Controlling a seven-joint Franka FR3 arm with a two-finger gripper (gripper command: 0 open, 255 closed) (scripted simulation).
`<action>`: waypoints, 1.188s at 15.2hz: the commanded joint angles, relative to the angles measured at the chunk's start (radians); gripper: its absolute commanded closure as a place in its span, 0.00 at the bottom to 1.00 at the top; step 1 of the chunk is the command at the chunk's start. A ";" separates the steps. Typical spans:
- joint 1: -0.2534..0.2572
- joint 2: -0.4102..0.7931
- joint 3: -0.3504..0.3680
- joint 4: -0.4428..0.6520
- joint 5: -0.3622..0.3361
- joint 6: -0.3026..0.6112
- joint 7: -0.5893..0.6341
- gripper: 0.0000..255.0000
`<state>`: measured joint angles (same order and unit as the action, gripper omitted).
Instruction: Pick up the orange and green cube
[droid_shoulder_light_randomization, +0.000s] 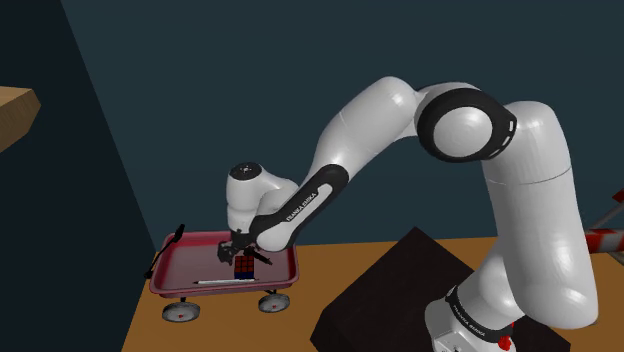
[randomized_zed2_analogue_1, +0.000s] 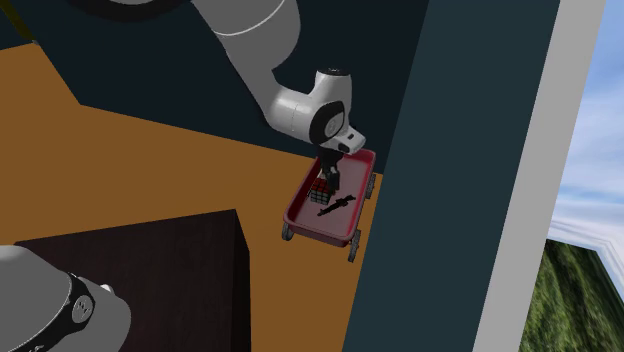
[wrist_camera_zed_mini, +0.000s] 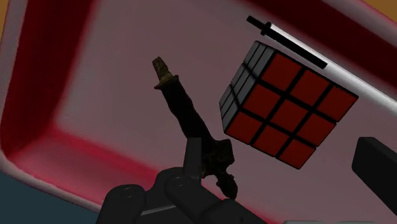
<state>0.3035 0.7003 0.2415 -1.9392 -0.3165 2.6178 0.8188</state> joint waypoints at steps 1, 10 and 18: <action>0.011 0.033 -0.009 0.023 -0.007 0.011 0.008 0.00; 0.025 0.089 -0.028 0.045 -0.021 0.046 0.017 1.00; 0.022 0.077 -0.023 0.041 -0.018 0.037 0.016 1.00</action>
<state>0.3276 0.7828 0.2161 -1.8953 -0.3363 2.6598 0.8355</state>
